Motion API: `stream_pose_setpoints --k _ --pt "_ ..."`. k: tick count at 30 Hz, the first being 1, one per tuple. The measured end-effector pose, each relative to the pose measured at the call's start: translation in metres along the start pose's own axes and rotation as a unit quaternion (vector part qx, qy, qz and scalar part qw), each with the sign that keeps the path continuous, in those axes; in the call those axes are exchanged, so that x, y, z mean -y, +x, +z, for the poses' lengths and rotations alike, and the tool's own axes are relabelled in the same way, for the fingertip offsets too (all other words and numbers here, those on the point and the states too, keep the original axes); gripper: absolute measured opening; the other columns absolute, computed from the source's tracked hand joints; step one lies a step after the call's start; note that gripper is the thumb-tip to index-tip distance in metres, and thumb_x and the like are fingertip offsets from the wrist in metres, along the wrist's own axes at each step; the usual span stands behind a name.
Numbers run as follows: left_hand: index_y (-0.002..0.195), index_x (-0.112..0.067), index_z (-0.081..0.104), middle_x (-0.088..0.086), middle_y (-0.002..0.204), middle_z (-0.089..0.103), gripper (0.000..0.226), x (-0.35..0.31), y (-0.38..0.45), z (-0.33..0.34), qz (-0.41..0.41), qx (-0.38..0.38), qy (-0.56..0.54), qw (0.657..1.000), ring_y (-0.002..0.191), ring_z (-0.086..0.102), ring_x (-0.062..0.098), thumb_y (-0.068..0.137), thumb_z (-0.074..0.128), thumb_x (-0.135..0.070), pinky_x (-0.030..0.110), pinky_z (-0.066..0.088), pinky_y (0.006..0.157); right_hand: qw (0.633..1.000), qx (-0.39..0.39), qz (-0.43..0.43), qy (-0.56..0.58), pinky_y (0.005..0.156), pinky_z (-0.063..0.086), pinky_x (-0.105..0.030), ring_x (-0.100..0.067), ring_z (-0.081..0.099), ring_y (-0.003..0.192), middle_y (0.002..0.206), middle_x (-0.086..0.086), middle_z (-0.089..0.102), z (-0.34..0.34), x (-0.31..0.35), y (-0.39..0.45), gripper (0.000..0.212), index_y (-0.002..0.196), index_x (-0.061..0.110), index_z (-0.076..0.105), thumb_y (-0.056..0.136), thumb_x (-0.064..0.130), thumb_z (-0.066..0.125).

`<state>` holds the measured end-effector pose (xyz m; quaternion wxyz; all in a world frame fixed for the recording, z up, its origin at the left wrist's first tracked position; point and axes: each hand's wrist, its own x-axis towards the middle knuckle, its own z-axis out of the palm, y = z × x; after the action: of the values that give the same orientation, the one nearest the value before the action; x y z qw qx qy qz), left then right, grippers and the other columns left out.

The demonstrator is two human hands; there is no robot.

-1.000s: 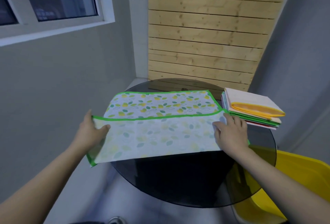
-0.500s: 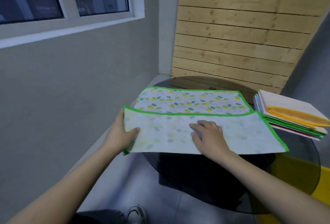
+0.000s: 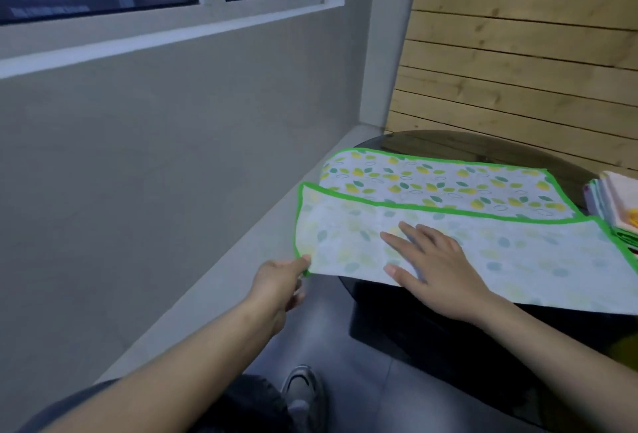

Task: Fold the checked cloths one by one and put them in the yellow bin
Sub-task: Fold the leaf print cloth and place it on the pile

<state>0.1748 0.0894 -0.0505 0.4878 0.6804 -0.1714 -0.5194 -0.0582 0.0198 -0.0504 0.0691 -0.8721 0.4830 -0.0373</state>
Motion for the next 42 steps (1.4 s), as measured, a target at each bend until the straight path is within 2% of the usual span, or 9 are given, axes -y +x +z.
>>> stream_pose_setpoints --k 4,8,15,19,21,24,28,34,42 --pt "0.086 -0.003 0.054 0.003 0.067 0.042 0.016 -0.001 -0.003 0.006 -0.039 -0.002 -0.084 0.996 0.056 0.045 0.012 0.088 0.065 -0.014 0.027 0.057 0.068 1.0 0.007 0.006 -0.006 0.114 0.003 -0.036 -0.014 -0.001 0.145 0.158 0.012 0.003 -0.001 0.002 0.001 0.076 0.142 0.052 0.009 0.071 0.078 0.0" --pt "0.105 0.005 0.054 0.006 0.079 0.051 0.025 0.0 -0.005 0.01 -0.035 -0.027 -0.16 0.986 0.067 0.054 0.015 0.088 0.064 -0.01 0.028 0.051 0.083 1.0 0.011 0.007 -0.005 0.114 0.003 -0.036 -0.014 -0.001 0.144 0.158 0.012 0.002 -0.003 0.003 0.0 0.077 0.142 0.052 0.008 0.07 0.077 -0.002" --pt "0.078 -0.01 0.058 0.0 0.075 0.054 0.013 -0.011 -0.002 -0.007 -0.059 -0.028 -0.155 0.986 0.062 0.049 0.009 0.086 0.068 -0.015 0.025 0.056 0.06 1.0 0.004 0.004 0.001 0.114 0.004 -0.036 -0.014 -0.001 0.144 0.158 0.012 0.004 -0.001 0.001 0.001 0.086 0.142 0.052 0.008 0.064 0.084 -0.012" --pt "0.074 -0.011 0.058 -0.002 0.057 0.051 0.014 -0.029 0.003 -0.023 -0.089 0.026 -0.14 0.986 0.033 0.046 0.002 0.086 0.066 -0.012 0.02 0.054 0.043 1.0 0.002 0.003 0.005 0.113 0.004 -0.036 -0.014 0.0 0.144 0.158 0.013 0.005 -0.001 0.001 0.001 0.088 0.141 0.053 0.009 0.063 0.085 -0.013" --pt "0.076 -0.012 0.058 -0.004 0.049 0.05 0.012 -0.037 0.007 -0.032 -0.09 0.061 -0.119 0.987 0.03 0.046 0.001 0.087 0.064 -0.011 0.019 0.052 0.041 1.0 0.002 0.004 0.004 0.113 0.004 -0.035 -0.014 0.0 0.144 0.158 0.013 0.004 -0.001 0.001 0.001 0.087 0.141 0.052 0.008 0.063 0.085 -0.013" --pt "0.082 -0.012 0.058 -0.004 0.05 0.052 0.007 -0.04 0.006 -0.035 -0.05 0.079 -0.085 0.992 0.036 0.049 0.003 0.088 0.062 -0.012 0.02 0.054 0.045 1.0 0.005 0.004 0.004 0.113 0.003 -0.036 -0.014 0.0 0.144 0.158 0.012 0.005 -0.001 0.002 0.001 0.086 0.141 0.052 0.009 0.065 0.085 -0.009" --pt "0.078 -0.011 0.051 0.002 0.071 0.053 0.016 -0.025 -0.003 -0.024 0.004 0.066 -0.092 0.994 0.06 0.053 0.01 0.087 0.065 -0.011 0.026 0.06 0.06 1.0 0.005 0.004 0.003 0.113 0.004 -0.035 -0.015 0.001 0.144 0.158 0.012 0.005 -0.002 0.003 0.0 0.086 0.142 0.051 0.01 0.065 0.085 -0.006" --pt "0.075 -0.011 0.047 0.002 0.07 0.057 0.021 -0.009 -0.007 -0.006 0.015 -0.011 -0.178 0.984 0.049 0.056 0.003 0.088 0.062 -0.004 0.02 0.057 0.058 1.0 0.002 0.007 -0.003 0.114 0.006 -0.037 -0.016 0.003 0.144 0.158 0.011 0.007 -0.002 0.004 0.001 0.077 0.142 0.05 0.012 0.071 0.076 0.0" --pt "0.099 -0.009 0.057 0.003 0.085 0.065 0.018 -0.012 -0.006 0.001 0.041 -0.048 -0.209 0.976 0.069 0.062 0.009 0.089 0.056 0.005 0.019 0.055 0.073 1.0 0.0 0.009 -0.007 0.113 0.007 -0.037 -0.017 0.004 0.144 0.158 0.011 0.008 -0.001 0.003 0.002 0.075 0.142 0.05 0.012 0.072 0.075 0.001"
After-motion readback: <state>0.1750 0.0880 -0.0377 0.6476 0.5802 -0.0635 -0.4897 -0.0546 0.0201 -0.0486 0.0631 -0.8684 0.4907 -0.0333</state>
